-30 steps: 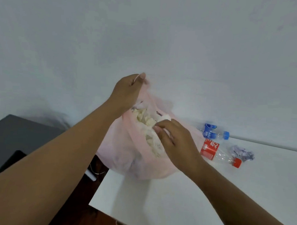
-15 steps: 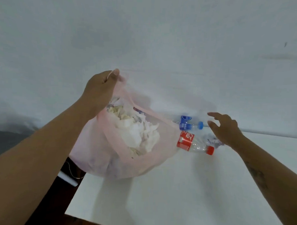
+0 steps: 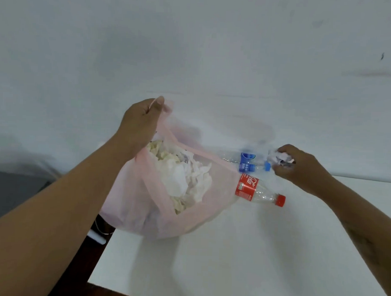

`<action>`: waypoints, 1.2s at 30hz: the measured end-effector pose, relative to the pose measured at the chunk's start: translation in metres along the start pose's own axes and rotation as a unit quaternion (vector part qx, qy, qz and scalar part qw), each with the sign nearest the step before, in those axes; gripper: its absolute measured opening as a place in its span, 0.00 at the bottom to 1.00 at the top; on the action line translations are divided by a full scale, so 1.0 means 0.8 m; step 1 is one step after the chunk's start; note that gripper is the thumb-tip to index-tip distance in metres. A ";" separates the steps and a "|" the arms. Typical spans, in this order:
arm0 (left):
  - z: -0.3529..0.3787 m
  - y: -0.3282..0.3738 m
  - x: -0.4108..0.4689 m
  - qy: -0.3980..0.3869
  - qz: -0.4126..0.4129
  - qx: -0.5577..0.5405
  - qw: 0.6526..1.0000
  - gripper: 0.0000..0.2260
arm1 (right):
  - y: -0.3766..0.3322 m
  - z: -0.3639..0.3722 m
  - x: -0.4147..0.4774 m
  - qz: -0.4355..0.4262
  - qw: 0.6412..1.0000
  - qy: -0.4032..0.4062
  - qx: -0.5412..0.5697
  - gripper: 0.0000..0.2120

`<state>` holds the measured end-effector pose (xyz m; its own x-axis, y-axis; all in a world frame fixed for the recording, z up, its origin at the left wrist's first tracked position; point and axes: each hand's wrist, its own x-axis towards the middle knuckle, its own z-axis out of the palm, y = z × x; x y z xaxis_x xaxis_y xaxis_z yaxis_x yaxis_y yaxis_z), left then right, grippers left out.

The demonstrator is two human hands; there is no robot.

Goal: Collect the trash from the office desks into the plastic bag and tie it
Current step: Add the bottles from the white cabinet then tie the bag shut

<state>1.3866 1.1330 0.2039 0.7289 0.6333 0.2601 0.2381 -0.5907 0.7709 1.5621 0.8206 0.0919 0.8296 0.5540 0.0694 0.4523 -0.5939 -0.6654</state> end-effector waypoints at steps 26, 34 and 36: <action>0.018 -0.007 0.006 -0.024 -0.014 -0.013 1.000 0.17 | 0.030 0.015 -0.077 0.078 0.991 -0.090 -0.058 0.11; -0.006 0.006 0.014 -0.015 0.000 0.009 1.000 0.17 | -0.116 0.000 -0.093 -0.081 0.984 -0.148 0.064 0.19; -0.016 0.006 0.014 -0.023 0.019 0.046 0.999 0.17 | -0.147 0.020 -0.074 -0.074 0.979 -0.172 0.074 0.25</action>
<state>1.3874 1.1437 0.2182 0.7671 0.5869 0.2591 0.2656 -0.6582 0.7044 1.4547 0.8667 0.1541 0.5872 0.8069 -0.0644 0.4855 -0.4148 -0.7696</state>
